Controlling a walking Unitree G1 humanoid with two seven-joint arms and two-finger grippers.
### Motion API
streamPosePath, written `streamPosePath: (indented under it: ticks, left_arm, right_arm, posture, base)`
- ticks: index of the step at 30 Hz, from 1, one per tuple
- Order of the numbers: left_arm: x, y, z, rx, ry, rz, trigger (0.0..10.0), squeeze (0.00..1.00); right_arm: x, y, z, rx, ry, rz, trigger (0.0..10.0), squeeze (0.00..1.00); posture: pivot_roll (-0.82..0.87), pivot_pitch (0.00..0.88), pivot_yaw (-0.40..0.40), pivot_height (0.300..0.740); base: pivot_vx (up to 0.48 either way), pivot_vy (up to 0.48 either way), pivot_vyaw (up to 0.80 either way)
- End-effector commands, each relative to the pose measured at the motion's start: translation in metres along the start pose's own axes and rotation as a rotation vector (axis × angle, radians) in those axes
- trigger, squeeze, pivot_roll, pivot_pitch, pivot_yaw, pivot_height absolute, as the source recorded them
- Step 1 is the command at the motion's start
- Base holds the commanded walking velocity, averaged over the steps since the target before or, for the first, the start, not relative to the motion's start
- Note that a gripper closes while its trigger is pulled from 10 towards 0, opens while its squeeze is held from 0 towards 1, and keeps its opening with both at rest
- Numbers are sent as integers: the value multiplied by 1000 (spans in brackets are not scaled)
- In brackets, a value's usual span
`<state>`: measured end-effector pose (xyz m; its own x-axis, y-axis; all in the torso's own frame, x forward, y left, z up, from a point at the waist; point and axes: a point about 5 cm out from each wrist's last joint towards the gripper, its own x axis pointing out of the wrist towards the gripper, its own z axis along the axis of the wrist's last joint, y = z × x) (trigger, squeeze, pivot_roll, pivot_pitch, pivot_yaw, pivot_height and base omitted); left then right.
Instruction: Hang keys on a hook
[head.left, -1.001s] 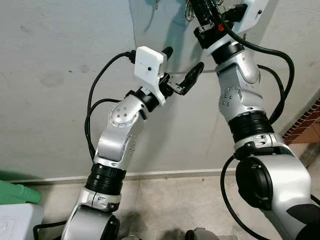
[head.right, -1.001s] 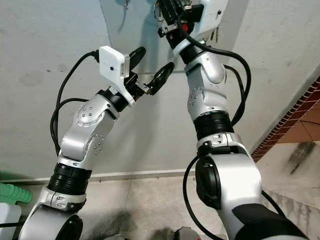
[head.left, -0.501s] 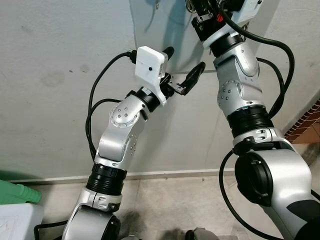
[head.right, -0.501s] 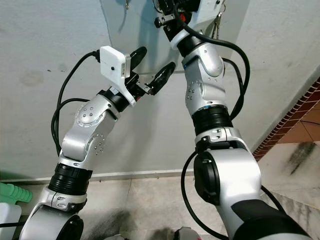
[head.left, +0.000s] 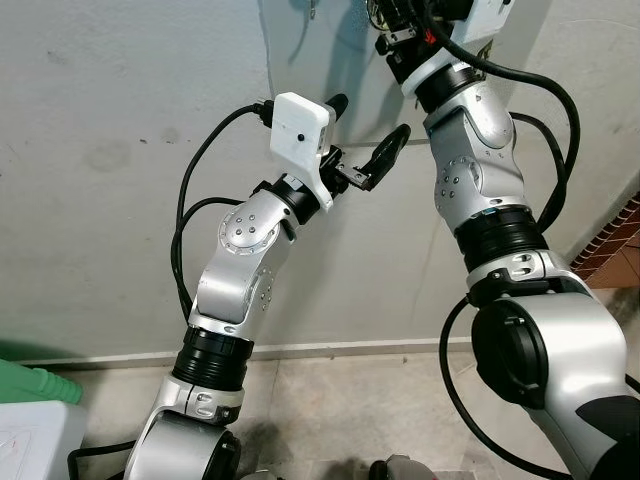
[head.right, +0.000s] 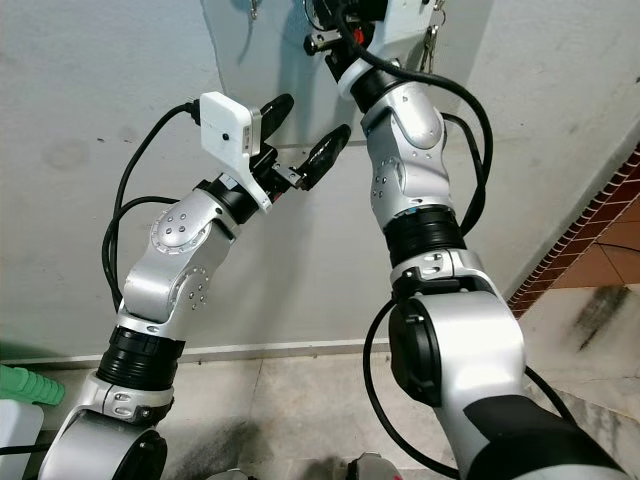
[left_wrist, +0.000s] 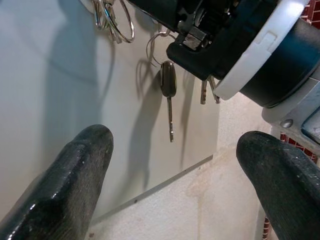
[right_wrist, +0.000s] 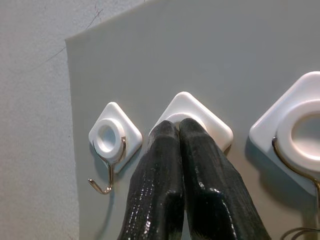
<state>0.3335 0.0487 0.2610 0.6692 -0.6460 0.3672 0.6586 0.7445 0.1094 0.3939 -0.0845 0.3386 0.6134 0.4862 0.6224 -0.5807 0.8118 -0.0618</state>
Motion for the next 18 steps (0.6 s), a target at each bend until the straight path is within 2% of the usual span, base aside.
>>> streamPosePath:
  ticks: [1, 18]
  left_arm:
    - [-1, 1, 6, 12, -15, 3, 10000, 0]
    - [-2, -1, 7, 2, -21, 13, 10000, 0]
  right_arm:
    - [-1, 3, -12, 12, 79, 9, 10000, 0]
    - [-8, 9, -24, 14, 140, 64, 10000, 0]
  posture:
    - [-17, 150, 28, 721]
    - [-21, 148, 15, 721]
  base:
    - [0, 0, 0]
    - [0, 0, 0]
